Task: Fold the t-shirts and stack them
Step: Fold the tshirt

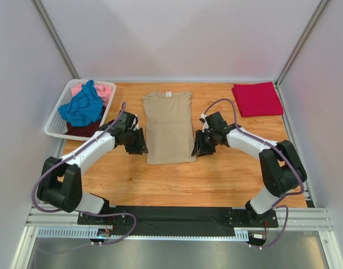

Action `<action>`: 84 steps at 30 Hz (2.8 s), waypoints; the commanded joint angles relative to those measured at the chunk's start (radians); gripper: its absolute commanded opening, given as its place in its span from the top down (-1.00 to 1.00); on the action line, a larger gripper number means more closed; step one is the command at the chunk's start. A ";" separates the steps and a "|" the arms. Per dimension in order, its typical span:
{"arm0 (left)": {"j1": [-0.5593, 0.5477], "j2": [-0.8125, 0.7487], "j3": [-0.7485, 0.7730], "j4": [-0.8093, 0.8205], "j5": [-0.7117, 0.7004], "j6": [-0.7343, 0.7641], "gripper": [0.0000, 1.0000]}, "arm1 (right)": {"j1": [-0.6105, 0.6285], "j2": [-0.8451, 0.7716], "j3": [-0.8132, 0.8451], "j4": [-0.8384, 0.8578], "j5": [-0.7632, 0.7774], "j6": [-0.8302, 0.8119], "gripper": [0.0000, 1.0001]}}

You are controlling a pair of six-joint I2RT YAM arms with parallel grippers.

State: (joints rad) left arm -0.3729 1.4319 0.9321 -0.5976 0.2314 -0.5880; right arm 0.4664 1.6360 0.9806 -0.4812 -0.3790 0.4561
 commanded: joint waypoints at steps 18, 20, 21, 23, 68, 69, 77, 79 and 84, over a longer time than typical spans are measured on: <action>0.104 0.033 -0.165 0.038 0.239 -0.042 0.12 | 0.003 0.153 0.041 -0.028 -0.057 0.059 0.27; 0.104 -0.002 -0.170 0.030 0.249 -0.053 0.10 | 0.005 0.160 0.036 -0.028 -0.069 0.058 0.28; 0.106 -0.036 -0.170 0.024 0.241 -0.055 0.09 | 0.003 0.160 0.038 -0.027 -0.083 0.056 0.28; 0.111 -0.059 -0.168 0.027 0.230 -0.056 0.07 | 0.002 0.159 0.039 -0.031 -0.090 0.058 0.29; 0.131 0.205 -0.185 0.187 0.253 -0.145 0.00 | -0.080 0.200 0.035 -0.010 -0.135 0.032 0.25; 0.131 0.211 -0.173 0.179 0.250 -0.138 0.01 | -0.081 0.202 0.035 -0.011 -0.133 0.029 0.26; 0.135 0.217 -0.164 0.179 0.247 -0.156 0.01 | -0.081 0.208 0.038 -0.019 -0.129 0.024 0.31; 0.138 0.228 -0.153 0.173 0.244 -0.156 0.01 | -0.081 0.211 0.038 -0.020 -0.129 0.024 0.31; 0.141 0.262 -0.119 0.148 0.240 -0.148 0.07 | -0.081 0.212 0.033 -0.013 -0.132 0.026 0.31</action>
State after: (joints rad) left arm -0.2417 1.6588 0.7937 -0.4519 0.5655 -0.7532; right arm 0.3889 1.8256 1.0199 -0.5137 -0.5430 0.4931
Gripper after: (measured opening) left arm 0.471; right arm 0.345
